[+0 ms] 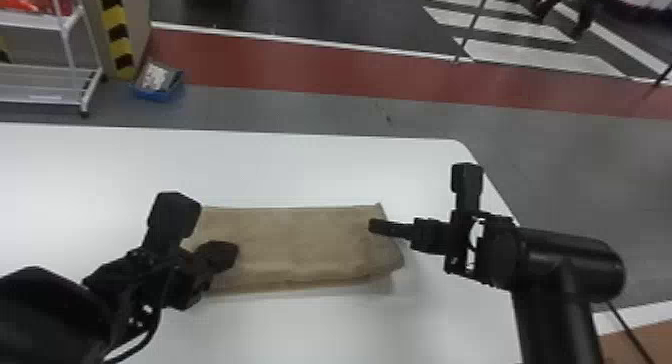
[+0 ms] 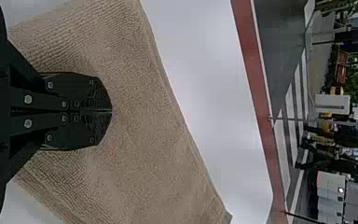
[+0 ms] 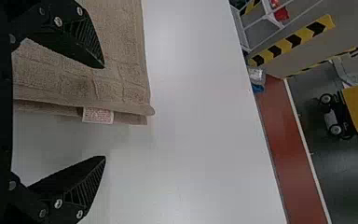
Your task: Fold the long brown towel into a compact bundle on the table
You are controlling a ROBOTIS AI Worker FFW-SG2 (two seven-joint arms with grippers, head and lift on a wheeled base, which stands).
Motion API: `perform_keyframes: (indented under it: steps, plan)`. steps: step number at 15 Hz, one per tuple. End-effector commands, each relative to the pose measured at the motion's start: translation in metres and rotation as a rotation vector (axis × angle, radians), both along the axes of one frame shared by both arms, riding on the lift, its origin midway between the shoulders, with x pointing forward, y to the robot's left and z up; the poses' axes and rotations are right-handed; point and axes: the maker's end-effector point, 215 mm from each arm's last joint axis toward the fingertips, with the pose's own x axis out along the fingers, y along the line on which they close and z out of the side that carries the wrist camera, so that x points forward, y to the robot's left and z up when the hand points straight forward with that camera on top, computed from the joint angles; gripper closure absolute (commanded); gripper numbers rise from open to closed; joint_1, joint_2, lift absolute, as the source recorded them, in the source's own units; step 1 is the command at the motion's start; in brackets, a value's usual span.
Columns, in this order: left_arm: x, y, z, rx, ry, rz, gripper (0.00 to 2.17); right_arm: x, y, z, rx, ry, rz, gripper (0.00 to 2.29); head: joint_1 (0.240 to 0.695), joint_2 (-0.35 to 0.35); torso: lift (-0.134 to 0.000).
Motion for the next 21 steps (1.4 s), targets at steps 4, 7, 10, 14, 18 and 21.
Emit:
perform_keyframes:
  steps: [4, 7, 10, 14, 18, 21]
  plan:
    - [0.001, 0.002, -0.002, 0.007, -0.001, 0.002, 1.75, -0.016, 0.021, -0.015, 0.029, 0.086, 0.044, 0.48, 0.695, -0.25, -0.123]
    - [-0.003, 0.0, -0.005, 0.007, 0.006, -0.003, 1.75, -0.021, 0.033, -0.013, 0.076, 0.107, 0.07, 0.84, 0.695, -0.239, -0.123]
    - [-0.004, -0.002, -0.006, 0.009, 0.006, -0.007, 1.75, -0.019, 0.044, 0.0, 0.126, 0.08, 0.094, 1.21, 0.695, -0.232, -0.123]
    - [-0.008, -0.008, -0.011, 0.006, 0.018, -0.016, 1.75, -0.019, 0.062, 0.025, 0.2, 0.039, 0.127, 1.3, 0.695, -0.221, -0.123]
    - [-0.007, -0.022, -0.003, -0.041, 0.009, -0.029, 1.74, -0.019, 0.076, 0.057, 0.286, -0.013, 0.152, 1.3, 0.695, -0.21, -0.123]
    - [-0.011, -0.032, 0.041, -0.164, -0.033, -0.048, 1.74, -0.013, 0.057, 0.066, 0.274, -0.036, 0.122, 1.3, 0.695, -0.217, -0.123]
